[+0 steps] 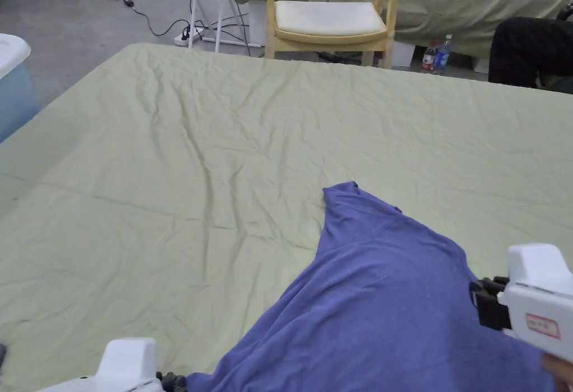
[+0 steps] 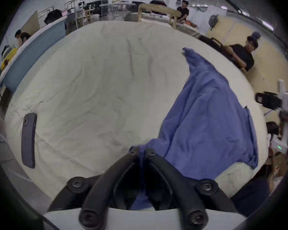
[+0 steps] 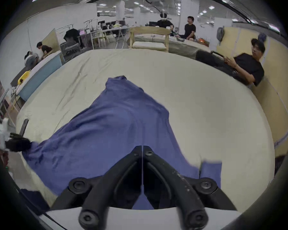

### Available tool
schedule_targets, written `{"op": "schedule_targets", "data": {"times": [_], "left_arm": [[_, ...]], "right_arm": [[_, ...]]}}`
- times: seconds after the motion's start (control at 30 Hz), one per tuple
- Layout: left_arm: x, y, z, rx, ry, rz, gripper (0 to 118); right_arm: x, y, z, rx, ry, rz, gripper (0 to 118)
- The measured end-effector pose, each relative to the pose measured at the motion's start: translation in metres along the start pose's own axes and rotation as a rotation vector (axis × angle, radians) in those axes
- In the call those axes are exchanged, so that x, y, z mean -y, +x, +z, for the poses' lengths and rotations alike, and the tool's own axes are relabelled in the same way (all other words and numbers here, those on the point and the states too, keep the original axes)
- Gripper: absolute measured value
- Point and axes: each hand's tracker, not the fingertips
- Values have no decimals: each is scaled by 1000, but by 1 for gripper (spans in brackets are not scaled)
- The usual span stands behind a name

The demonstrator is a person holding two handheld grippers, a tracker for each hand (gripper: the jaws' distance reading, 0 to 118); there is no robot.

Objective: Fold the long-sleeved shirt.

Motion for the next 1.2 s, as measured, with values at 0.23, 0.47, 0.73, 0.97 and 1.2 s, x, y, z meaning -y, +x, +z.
{"op": "schedule_targets", "data": {"times": [0.23, 0.47, 0.73, 0.97, 1.2], "left_arm": [[-2, 1, 28, 60, 71, 38, 3], [-1, 3, 29, 79, 69, 83, 3], [-8, 0, 38, 97, 86, 102, 3], [-19, 9, 87, 125, 213, 104, 3], [-33, 32, 159, 202, 420, 120, 3]], "right_arm": [[-94, -3, -135, 120, -94, 222, 117], [-104, -3, -205, 70, -326, 99, 89], [-93, -11, -124, 4, -193, 149, 10], [-51, 3, 79, -16, 150, 45, 10], [15, -1, 277, 41, 497, -81, 10]]}}
